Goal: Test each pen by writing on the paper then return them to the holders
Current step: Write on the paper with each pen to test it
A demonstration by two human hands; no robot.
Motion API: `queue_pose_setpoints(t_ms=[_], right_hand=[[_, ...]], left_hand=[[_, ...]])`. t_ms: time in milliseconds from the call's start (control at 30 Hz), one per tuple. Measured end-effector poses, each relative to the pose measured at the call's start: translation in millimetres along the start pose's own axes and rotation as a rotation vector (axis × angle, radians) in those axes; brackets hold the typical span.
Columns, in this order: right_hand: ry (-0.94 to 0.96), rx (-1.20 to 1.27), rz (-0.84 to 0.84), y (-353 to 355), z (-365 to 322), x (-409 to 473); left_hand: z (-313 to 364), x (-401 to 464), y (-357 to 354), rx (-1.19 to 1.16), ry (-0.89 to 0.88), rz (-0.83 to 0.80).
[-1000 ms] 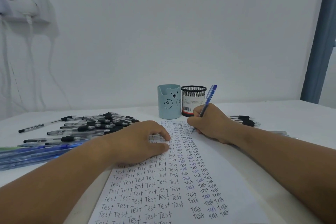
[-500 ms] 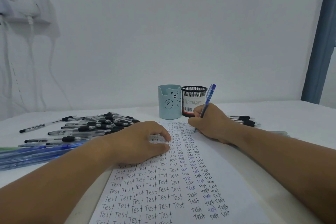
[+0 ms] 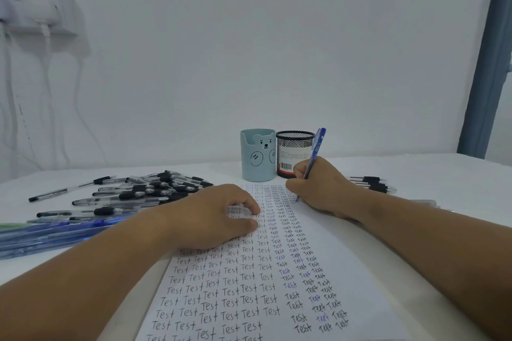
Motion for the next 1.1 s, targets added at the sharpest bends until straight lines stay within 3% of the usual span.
queue_pose_setpoints(t_ms=[600, 700, 900, 1100], right_hand=[[0.023, 0.012, 0.04, 3, -3, -2], [0.077, 0.132, 0.141, 16, -13, -2], [0.222, 0.138, 0.222, 34, -36, -2], [0.369, -0.032, 0.145, 29, -45, -14]], left_hand=[[-1, 1, -1, 0.007, -0.021, -0.01], [-2, 1, -1, 0.012, -0.015, -0.012], [-1, 2, 0, 0.011, -0.014, -0.013], [-2, 2, 0, 0.002, -0.012, -0.014]])
Point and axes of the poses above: each hand's wrist, its own x-axis towards the middle knuckle, its own y-axis out of the back of the hand, z = x × y, the point moved 9 cm from there along x, towards the middle knuckle, and after that the axes turned 7 degrees about y, right-handed, at the moved point
